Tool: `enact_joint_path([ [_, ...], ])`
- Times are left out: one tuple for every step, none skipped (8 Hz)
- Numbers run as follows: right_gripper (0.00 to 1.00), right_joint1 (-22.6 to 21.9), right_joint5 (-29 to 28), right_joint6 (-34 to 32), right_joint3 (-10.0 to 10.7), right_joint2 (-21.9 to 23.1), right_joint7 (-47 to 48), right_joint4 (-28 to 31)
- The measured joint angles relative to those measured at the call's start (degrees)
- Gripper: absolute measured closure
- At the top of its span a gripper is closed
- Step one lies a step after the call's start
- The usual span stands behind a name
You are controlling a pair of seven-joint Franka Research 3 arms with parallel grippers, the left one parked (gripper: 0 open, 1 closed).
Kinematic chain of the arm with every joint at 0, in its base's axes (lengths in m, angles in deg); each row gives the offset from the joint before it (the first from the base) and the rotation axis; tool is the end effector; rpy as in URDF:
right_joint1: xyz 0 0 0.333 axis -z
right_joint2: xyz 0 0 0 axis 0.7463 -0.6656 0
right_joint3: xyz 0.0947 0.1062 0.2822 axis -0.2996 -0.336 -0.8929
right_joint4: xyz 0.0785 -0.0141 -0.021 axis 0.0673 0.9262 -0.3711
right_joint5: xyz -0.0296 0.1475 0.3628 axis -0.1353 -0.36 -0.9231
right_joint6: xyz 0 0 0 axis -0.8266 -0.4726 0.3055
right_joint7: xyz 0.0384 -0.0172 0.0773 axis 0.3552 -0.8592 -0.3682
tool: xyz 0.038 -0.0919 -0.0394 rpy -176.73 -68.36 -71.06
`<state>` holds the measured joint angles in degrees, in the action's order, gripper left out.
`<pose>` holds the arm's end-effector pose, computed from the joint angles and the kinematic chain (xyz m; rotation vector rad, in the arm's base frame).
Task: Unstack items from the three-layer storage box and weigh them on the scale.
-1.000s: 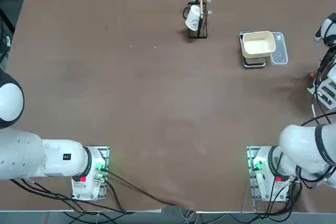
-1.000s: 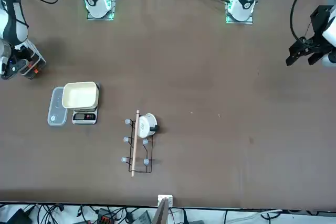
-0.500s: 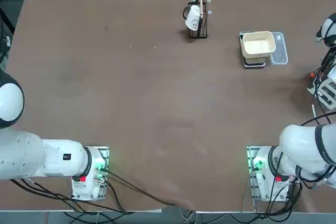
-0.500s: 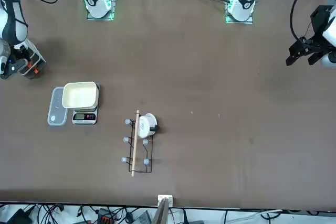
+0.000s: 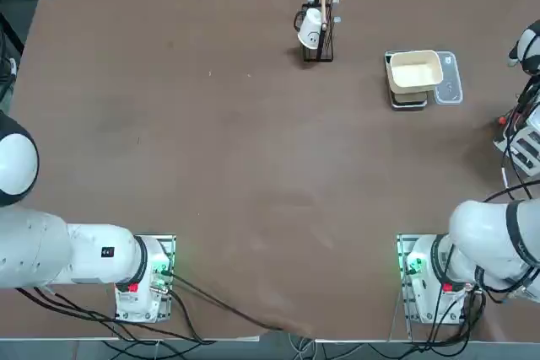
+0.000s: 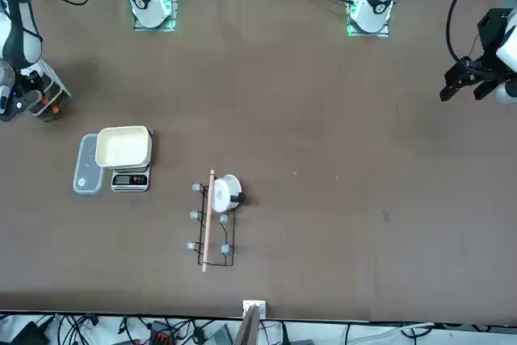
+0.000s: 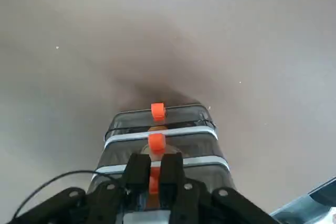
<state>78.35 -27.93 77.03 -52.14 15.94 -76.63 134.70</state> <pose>0.4495 -0.3094 0.2967 2.7721 1.0020 -0.4468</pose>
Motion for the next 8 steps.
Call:
enact_joint_path([
  [0.86,0.03,0.00,0.00,0.00,0.01,0.03,0.00],
  [0.86,0.02,0.00,0.00,-0.01,0.01,0.03,0.00],
  [0.86,0.01,0.00,-0.02,-0.09,0.00,0.03,0.01],
  [0.86,-0.05,0.01,-0.05,-0.26,-0.04,0.12,0.03],
  [0.86,-0.43,0.01,-0.06,-0.59,-0.10,0.45,0.05],
  [0.86,-1.48,0.01,-0.05,-0.89,-0.14,1.14,0.05],
  [0.86,-3.14,0.01,-0.04,-1.09,-0.14,2.36,0.02],
  [0.86,-4.95,0.01,0.01,-1.17,-0.14,3.64,-0.04],
])
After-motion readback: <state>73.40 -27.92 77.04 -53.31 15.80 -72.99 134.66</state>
